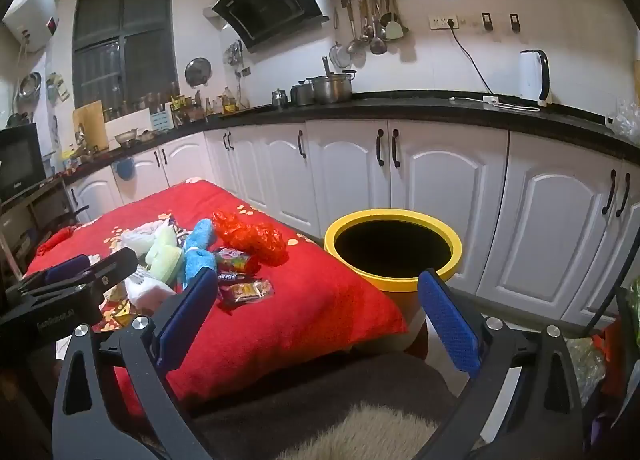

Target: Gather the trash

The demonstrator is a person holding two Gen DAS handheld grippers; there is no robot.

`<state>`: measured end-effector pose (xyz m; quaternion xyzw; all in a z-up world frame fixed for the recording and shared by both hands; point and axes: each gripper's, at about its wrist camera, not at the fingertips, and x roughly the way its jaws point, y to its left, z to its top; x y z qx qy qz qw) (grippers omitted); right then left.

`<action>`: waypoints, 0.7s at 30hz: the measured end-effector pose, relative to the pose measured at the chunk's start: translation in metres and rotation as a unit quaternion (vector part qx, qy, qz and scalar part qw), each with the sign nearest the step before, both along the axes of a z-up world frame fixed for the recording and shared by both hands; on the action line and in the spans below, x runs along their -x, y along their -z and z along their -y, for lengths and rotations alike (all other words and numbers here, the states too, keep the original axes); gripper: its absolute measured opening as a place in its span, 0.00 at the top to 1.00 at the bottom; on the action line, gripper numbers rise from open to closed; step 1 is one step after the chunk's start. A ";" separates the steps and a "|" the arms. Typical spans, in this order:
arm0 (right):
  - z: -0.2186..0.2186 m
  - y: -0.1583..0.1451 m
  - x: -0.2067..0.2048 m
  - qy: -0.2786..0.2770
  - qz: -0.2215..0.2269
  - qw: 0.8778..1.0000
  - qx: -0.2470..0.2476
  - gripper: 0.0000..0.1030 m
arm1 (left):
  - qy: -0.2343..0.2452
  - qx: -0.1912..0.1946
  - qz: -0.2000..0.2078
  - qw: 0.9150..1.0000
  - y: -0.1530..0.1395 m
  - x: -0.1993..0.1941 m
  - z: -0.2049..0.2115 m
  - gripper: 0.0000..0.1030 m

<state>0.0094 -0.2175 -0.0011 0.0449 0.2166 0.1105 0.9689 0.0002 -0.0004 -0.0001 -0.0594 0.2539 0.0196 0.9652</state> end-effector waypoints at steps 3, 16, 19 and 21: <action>0.000 0.000 0.001 0.001 0.002 1.000 0.000 0.06 | 0.000 0.001 0.003 1.000 0.000 0.001 0.000 0.10; 0.000 -0.001 0.002 0.001 0.002 1.000 0.003 0.06 | 0.002 0.006 0.003 1.000 -0.002 -0.002 -0.003 0.10; 0.000 -0.001 0.003 0.000 0.004 1.000 0.005 0.06 | 0.002 0.006 0.002 1.000 -0.002 -0.003 -0.003 0.10; -0.001 -0.001 0.003 0.001 0.004 1.000 0.005 0.06 | 0.001 0.006 0.003 1.000 -0.002 -0.002 -0.003 0.10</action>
